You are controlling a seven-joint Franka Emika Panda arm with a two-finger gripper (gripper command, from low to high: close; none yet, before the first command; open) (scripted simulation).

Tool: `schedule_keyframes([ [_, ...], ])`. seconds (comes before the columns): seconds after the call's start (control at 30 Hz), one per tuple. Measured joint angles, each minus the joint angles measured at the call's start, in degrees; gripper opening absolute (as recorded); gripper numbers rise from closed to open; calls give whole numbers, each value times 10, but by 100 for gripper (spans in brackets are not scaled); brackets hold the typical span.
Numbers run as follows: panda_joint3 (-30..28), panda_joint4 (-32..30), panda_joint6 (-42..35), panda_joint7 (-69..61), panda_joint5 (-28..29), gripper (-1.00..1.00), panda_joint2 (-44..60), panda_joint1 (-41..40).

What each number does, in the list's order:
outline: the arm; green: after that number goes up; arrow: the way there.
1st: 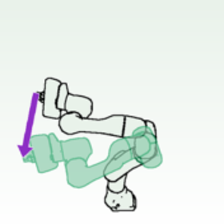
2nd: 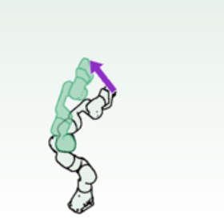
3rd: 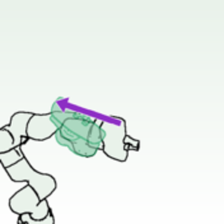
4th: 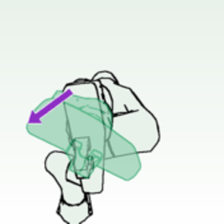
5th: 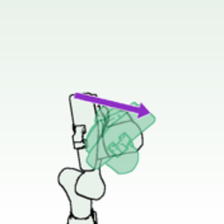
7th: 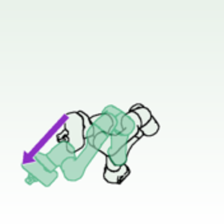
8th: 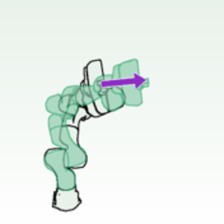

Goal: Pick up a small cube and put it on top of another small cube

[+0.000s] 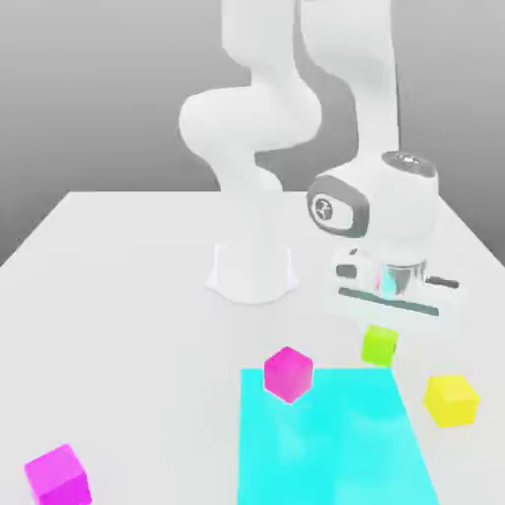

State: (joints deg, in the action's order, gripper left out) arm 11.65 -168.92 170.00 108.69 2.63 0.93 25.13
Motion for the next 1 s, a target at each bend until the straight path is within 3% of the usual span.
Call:
schedule_keyframes([
  [0.07, -8, 0, -25, -41, -40, -100, -24, 13],
  [0.23, -53, 70, -67, -166, -69, -100, -10, -52],
  [0.47, -97, 188, -124, -341, -85, -100, 25, -174],
  [0.8, -207, 358, -231, -552, -83, -100, 112, -352],
  [0.93, -218, 386, -197, -583, -101, -100, 195, -391],
  [0.97, -214, 388, -182, -587, -106, 100, 213, -395],
  [1.0, -214, 388, -182, -587, -106, 100, 213, -395],
])
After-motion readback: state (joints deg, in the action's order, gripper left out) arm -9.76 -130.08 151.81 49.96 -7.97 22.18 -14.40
